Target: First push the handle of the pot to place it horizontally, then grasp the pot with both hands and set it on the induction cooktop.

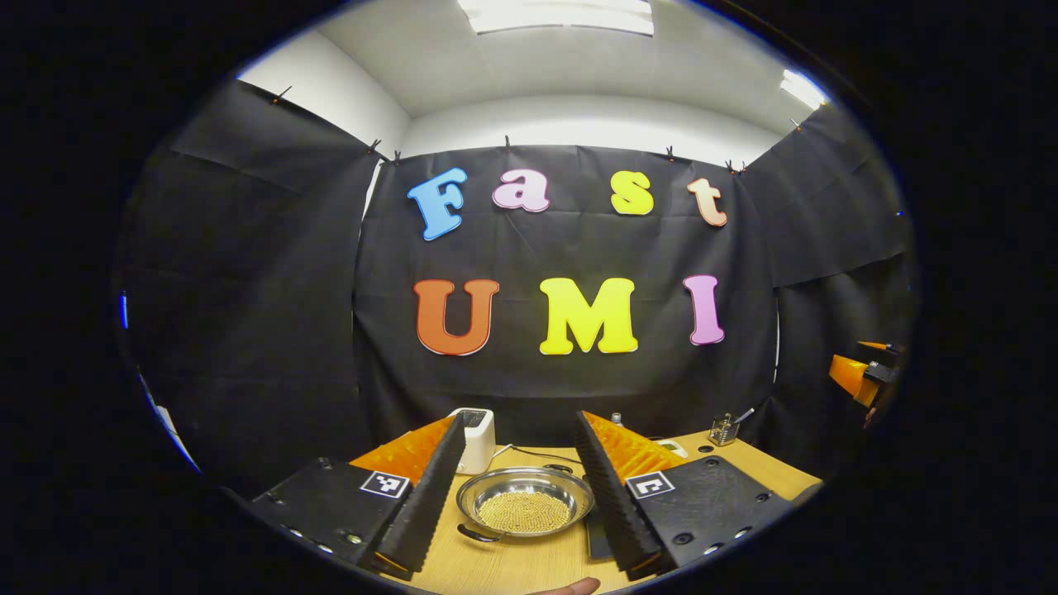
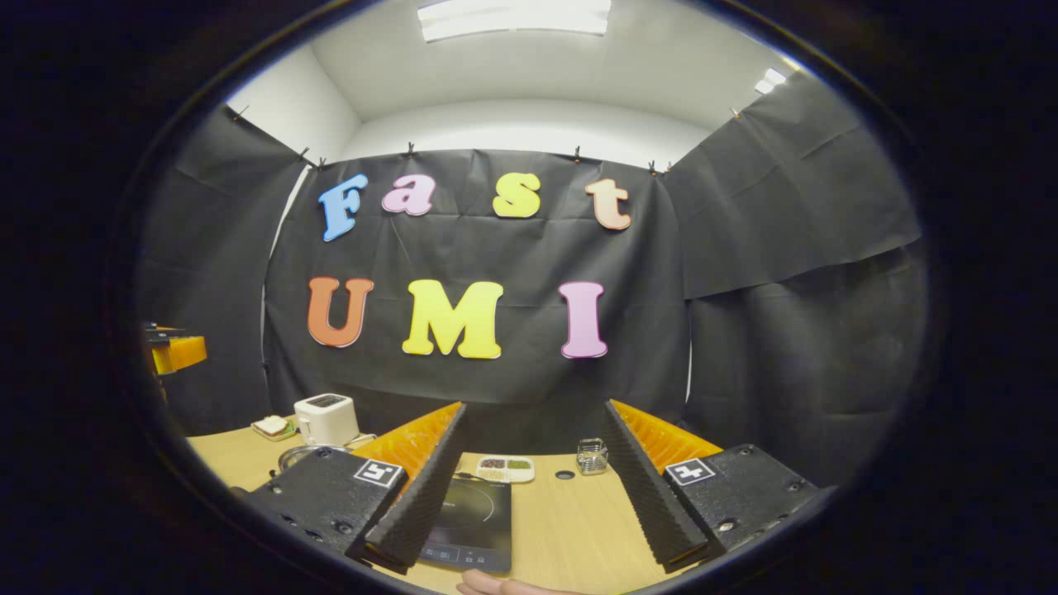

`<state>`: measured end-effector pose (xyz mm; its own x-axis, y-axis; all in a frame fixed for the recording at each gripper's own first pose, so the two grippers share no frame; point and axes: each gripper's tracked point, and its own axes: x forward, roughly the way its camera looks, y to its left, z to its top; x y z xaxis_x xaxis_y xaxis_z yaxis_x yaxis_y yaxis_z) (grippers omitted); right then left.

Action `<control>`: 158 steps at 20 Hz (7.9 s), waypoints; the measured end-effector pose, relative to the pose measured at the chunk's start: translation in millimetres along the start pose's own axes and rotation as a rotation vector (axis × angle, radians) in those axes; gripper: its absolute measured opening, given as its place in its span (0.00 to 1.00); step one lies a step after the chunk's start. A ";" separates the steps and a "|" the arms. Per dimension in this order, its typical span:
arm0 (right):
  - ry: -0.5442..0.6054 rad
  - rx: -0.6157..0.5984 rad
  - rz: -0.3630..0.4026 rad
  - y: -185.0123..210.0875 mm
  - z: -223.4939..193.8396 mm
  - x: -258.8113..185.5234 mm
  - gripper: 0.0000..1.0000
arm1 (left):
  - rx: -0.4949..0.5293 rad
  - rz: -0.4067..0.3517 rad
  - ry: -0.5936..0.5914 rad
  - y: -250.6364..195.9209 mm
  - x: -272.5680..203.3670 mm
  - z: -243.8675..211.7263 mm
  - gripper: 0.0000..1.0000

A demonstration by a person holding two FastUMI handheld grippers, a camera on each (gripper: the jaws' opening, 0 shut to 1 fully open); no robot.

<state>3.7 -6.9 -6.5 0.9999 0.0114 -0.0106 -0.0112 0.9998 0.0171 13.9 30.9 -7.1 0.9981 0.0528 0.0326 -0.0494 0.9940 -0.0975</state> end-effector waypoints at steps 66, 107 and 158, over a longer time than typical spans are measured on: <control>0.066 -0.025 0.065 48.7 -36.0 -26.3 0.97 | -0.138 0.100 0.969 106.8 95.7 -341.3 0.00; 0.309 0.062 0.076 104.7 -114.5 78.7 1.00 | -0.044 0.103 1.010 154.0 184.7 -326.6 0.06; 0.776 0.082 0.170 290.8 -364.1 224.6 0.60 | -0.014 -0.073 0.709 135.5 242.6 -353.5 0.60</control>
<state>221.2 292.5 -367.9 0.6910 0.2022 -0.6940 -0.1319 0.9792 0.1540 262.6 144.5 -364.1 0.7828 -0.0940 -0.6152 0.0144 0.9910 -0.1332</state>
